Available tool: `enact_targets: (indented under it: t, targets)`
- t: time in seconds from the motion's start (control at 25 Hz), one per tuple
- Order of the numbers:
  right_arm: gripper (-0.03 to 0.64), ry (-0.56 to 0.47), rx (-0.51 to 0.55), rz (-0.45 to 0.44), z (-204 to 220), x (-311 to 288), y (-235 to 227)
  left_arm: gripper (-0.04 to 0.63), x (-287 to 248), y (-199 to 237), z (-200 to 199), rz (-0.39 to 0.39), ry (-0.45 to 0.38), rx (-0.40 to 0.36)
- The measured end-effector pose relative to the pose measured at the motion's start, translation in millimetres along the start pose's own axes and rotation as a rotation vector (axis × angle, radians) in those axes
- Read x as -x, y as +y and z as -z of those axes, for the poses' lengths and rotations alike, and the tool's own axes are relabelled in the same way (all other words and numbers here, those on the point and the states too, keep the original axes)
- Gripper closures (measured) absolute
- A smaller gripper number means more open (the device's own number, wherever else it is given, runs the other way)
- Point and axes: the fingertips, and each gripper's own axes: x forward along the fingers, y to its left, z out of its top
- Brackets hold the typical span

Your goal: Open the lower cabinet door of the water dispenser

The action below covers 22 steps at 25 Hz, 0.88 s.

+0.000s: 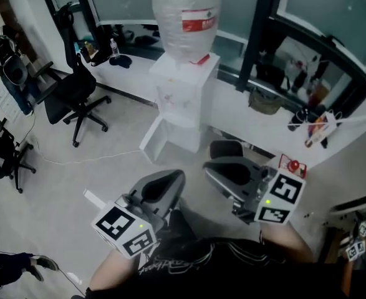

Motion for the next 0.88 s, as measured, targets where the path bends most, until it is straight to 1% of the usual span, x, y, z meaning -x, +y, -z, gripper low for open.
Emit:
enact_targets:
  t: [0.12, 0.24, 0.28, 0.44, 0.56, 0.88]
  targets:
    - [0.604, -0.027, 0.019, 0.003, -14, 13, 12, 0.592, 7, -14, -16, 0.001, -0.03, -0.026]
    - [0.604, -0.041, 0.032, 0.001, -26, 22, 18, 0.593, 11, -22, -31, -0.001, -0.057, -0.014]
    - [0.604, -0.043, 0.034, -0.002, -28, 26, 21, 0.593, 11, -27, -34, -0.003, -0.058, -0.021]
    - [0.604, -0.052, 0.055, -0.012, -38, 39, 32, 0.592, 7, -51, -45, 0.003, -0.054, -0.092]
    - [0.604, -0.06, 0.058, -0.007, -43, 49, 33, 0.592, 0, -63, -49, 0.005, -0.033, -0.126]
    - [0.604, -0.077, 0.073, -0.009, -43, 63, 35, 0.592, -4, -76, -49, 0.002, -0.028, -0.131]
